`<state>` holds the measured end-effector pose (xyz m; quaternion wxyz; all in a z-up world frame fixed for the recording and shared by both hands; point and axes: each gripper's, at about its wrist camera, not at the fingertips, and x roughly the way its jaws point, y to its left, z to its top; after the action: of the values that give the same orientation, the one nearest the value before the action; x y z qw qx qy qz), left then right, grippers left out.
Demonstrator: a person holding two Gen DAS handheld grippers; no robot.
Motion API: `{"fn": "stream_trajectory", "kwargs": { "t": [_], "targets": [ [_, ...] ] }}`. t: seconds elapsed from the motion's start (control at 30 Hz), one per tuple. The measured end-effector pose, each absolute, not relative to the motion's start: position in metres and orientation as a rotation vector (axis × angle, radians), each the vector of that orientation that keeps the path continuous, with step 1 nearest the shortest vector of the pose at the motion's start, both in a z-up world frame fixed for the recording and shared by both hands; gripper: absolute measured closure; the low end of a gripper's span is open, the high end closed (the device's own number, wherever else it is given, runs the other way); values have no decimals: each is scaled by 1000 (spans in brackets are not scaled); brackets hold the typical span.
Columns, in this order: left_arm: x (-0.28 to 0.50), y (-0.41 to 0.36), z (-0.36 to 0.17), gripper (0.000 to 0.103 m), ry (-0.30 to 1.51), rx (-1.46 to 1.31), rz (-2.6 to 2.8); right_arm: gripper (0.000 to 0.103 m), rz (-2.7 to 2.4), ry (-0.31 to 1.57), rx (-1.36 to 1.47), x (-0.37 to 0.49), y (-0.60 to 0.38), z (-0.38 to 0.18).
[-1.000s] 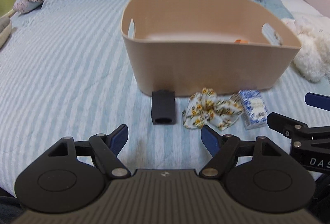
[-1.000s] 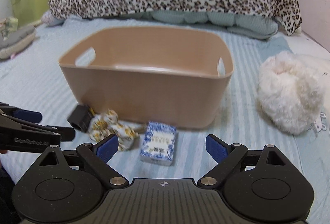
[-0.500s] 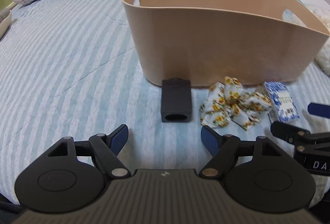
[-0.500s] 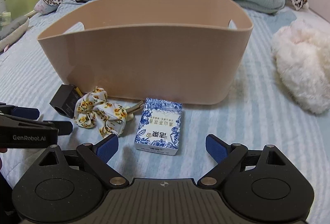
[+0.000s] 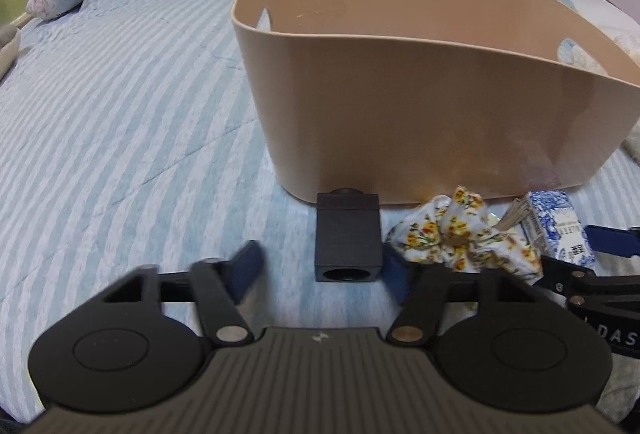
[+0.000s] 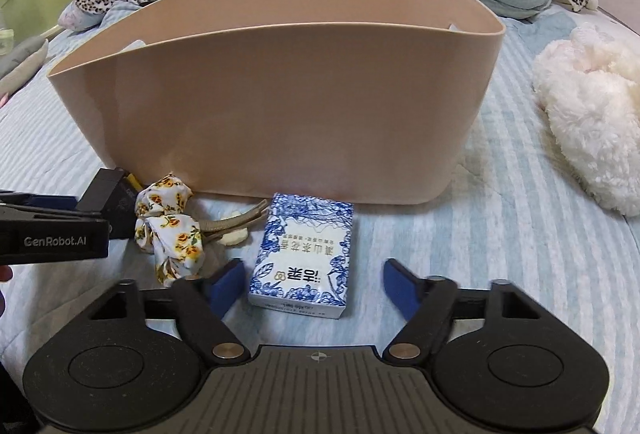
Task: Organize objects
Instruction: 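Grasp the blue-and-white tea box with the right tool while the left grasps the black cube, then lift both items into the basket and open both tools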
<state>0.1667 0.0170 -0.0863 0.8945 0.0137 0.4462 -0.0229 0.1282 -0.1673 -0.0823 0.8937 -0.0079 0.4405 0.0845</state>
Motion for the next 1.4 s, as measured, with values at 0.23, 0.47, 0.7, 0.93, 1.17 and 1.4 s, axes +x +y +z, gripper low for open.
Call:
{"fn": "stream_trajectory", "kwargs": {
  "t": [0.23, 0.47, 0.7, 0.93, 1.17, 1.4],
  "targets": [
    [160, 16, -85, 70, 927, 15, -69, 59, 199, 908, -11, 124, -169, -79],
    [147, 20, -76, 70, 941, 14, -86, 60, 173, 897, -1, 111, -176, -70],
    [129, 15, -52, 70, 870, 54, -114, 60, 188, 832, -19, 95, -175, -39],
    [113, 13, 1, 70, 743, 33, -141, 60, 205, 703, -11, 76, -176, 3],
    [128, 4, 39, 70, 649, 29, -166, 60, 161, 565, -5, 82, -189, 39],
    [167, -7, 46, 70, 621, 63, -138, 60, 147, 537, -23, 124, -198, 58]
  ]
}}
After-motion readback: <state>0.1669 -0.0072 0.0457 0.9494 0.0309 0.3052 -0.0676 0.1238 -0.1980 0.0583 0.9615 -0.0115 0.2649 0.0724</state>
